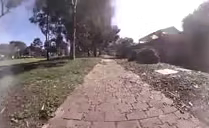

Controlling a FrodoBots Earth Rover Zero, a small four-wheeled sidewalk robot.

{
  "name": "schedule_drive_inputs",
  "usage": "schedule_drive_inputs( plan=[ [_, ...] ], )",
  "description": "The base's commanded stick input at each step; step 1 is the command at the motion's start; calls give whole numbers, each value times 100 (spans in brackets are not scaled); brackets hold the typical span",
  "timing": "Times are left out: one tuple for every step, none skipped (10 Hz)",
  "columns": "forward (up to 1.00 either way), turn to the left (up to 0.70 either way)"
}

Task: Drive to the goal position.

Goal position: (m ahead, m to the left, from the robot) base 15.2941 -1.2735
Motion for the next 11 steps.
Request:
schedule_drive_inputs(
  plan=[
    [70, -14],
    [70, -19],
    [70, -25],
    [70, 0],
    [70, 0],
    [70, 0],
    [70, 0],
    [70, 0],
    [70, 0],
    [70, 0],
    [70, 0]
  ],
)
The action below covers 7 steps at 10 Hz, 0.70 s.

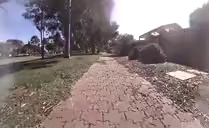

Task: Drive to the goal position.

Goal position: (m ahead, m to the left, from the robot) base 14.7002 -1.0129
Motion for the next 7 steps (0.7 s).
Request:
schedule_drive_inputs(
  plan=[
    [70, 0],
    [70, 0],
    [70, 0],
    [70, 0],
    [70, 1],
    [70, 2],
    [70, 0]
  ],
)
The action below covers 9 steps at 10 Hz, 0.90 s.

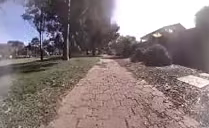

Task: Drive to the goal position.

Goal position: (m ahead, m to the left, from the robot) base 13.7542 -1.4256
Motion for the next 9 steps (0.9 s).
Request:
schedule_drive_inputs(
  plan=[
    [70, 0],
    [70, 0],
    [70, 0],
    [70, 0],
    [70, 0],
    [70, 0],
    [70, 0],
    [70, 0],
    [70, 0]
  ],
)
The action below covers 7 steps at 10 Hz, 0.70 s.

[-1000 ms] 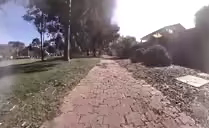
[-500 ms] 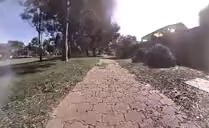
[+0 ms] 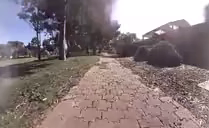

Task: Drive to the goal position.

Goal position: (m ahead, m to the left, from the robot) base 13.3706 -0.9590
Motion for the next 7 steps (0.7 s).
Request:
schedule_drive_inputs(
  plan=[
    [70, 0],
    [70, 0],
    [70, 0],
    [70, 0],
    [70, 0],
    [70, 0],
    [70, 0]
  ],
)
